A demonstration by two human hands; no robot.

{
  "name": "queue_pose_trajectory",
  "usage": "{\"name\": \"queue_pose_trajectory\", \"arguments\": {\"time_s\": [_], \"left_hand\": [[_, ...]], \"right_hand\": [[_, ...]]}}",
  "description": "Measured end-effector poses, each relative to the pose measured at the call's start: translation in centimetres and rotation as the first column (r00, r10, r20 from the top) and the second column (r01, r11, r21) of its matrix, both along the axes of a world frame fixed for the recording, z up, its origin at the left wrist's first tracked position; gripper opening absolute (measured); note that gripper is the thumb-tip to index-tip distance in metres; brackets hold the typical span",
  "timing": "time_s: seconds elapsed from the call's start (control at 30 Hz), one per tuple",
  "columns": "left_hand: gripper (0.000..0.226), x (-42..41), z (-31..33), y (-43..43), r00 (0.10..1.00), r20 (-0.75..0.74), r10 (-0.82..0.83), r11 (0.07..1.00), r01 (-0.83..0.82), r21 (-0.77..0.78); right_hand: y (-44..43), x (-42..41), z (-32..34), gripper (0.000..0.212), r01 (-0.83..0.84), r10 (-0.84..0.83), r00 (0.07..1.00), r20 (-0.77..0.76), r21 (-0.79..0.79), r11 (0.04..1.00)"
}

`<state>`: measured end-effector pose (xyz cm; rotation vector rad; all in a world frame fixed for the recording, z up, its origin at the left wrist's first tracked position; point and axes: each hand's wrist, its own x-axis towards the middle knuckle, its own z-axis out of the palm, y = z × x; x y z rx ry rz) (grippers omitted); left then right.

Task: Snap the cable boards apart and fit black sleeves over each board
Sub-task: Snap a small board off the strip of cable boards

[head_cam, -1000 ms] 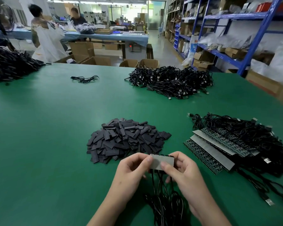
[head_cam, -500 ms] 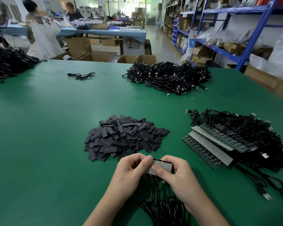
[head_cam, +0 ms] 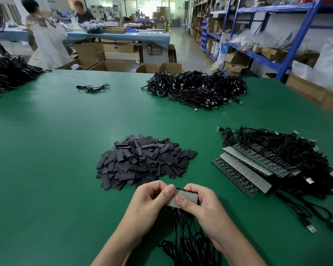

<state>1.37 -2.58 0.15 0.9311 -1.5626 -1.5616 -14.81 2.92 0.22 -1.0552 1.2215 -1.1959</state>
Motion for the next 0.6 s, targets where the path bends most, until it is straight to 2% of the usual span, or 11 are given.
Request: {"name": "queue_pose_trajectory", "arguments": {"time_s": [0.2,0.43,0.6], "left_hand": [[0.032,-0.04,0.23,0.2,1.0,0.0,-0.005,1.0,0.005,0.002],[0.036,-0.3,-0.1,0.32,0.981,0.161,0.108,0.948,-0.053,-0.315],[0.039,-0.37,-0.28,0.47,0.981,0.126,0.149,0.927,-0.095,-0.364]], "right_hand": [[0.0,-0.11,-0.14,0.02,-0.013,0.013,1.0,0.002,-0.003,1.0],[-0.08,0.09,-0.32,0.027,0.004,-0.013,0.993,-0.113,-0.078,0.997],[-0.11,0.4,-0.34,0.022,0.011,-0.032,0.984,-0.175,-0.123,0.992]]}}
